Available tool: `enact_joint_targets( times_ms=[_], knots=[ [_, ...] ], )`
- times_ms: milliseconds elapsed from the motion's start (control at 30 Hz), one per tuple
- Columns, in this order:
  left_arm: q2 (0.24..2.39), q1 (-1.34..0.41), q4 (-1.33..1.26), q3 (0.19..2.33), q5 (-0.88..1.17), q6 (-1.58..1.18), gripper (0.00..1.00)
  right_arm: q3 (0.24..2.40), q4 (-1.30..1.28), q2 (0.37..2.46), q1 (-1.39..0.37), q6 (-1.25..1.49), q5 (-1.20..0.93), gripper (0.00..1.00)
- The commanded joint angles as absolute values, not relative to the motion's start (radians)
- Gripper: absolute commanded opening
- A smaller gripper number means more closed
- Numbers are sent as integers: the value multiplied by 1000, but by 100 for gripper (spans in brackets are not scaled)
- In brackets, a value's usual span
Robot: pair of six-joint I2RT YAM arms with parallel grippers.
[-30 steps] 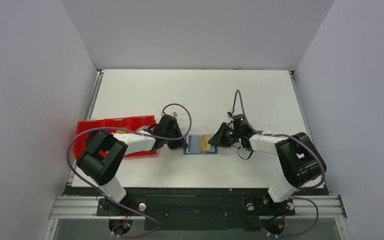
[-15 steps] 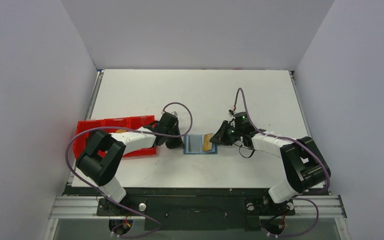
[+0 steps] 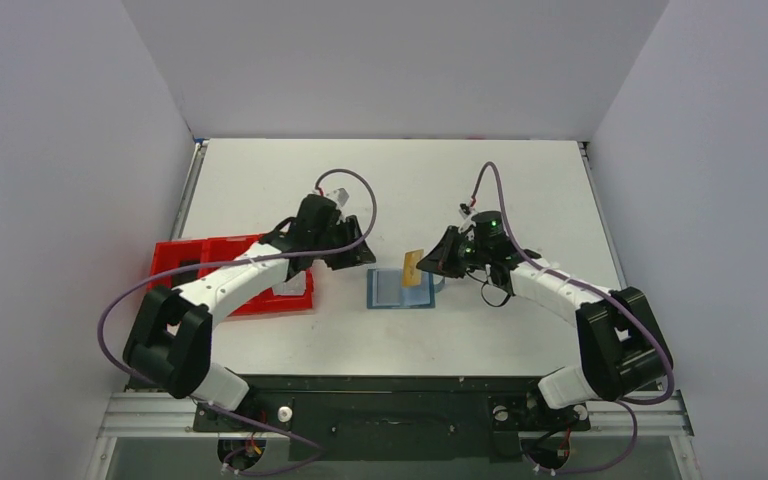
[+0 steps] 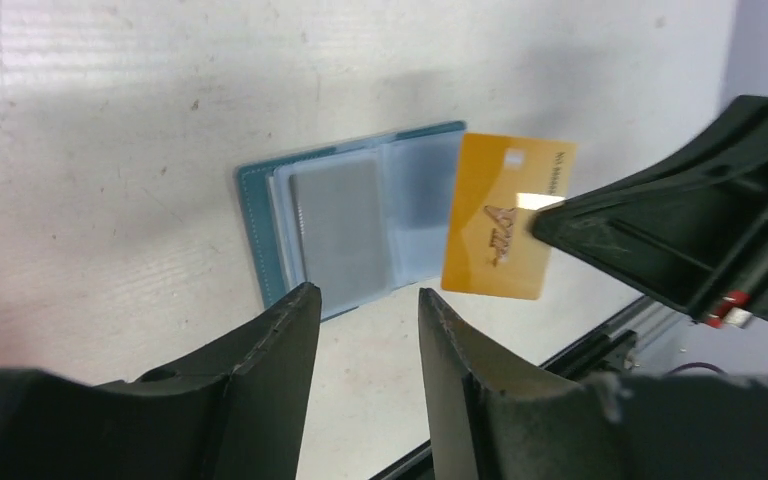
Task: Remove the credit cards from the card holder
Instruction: Remove the credit card from the card holder, then place the credit card in the storage box.
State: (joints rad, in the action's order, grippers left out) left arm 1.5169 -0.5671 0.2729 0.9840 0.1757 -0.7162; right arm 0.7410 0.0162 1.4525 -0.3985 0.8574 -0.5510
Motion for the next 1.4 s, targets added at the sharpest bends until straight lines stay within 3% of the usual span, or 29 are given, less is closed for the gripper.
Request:
enact_joint_targets(
  times_ms=[0,333,700,833,967,1000,1067,1167,1233,1367],
  knots=[
    [1415,-484,155,960,428,-716,41,789,102,1406,-394,920,-637,0],
    [1366,-392,-100,853,710,-867,47,790,406,1425,-429,1152,-762,0],
    [1401,-388,-323,783,805,-1014,47,807,556,1491,-486,1260,-800,0],
    [1413,-388,-356,775,809,-1038,40,815,561,1505,-501,1260,-804,0],
    [1422,-388,-366,773,816,-1044,18,818,535,1510,-507,1239,-803,0],
    [1424,-388,-367,774,816,-1045,6,819,522,1509,-507,1228,-802,0],
    [1425,-388,-368,771,813,-1045,0,822,484,1507,-510,1202,-795,0],
    [1424,-389,-356,769,796,-1037,0,850,372,1486,-516,1100,-761,35],
    [1409,-390,-303,773,775,-1016,0,882,237,1464,-525,1007,-707,46],
    [1357,-387,-140,801,680,-928,0,916,29,1411,-527,901,-534,51]
  ],
)
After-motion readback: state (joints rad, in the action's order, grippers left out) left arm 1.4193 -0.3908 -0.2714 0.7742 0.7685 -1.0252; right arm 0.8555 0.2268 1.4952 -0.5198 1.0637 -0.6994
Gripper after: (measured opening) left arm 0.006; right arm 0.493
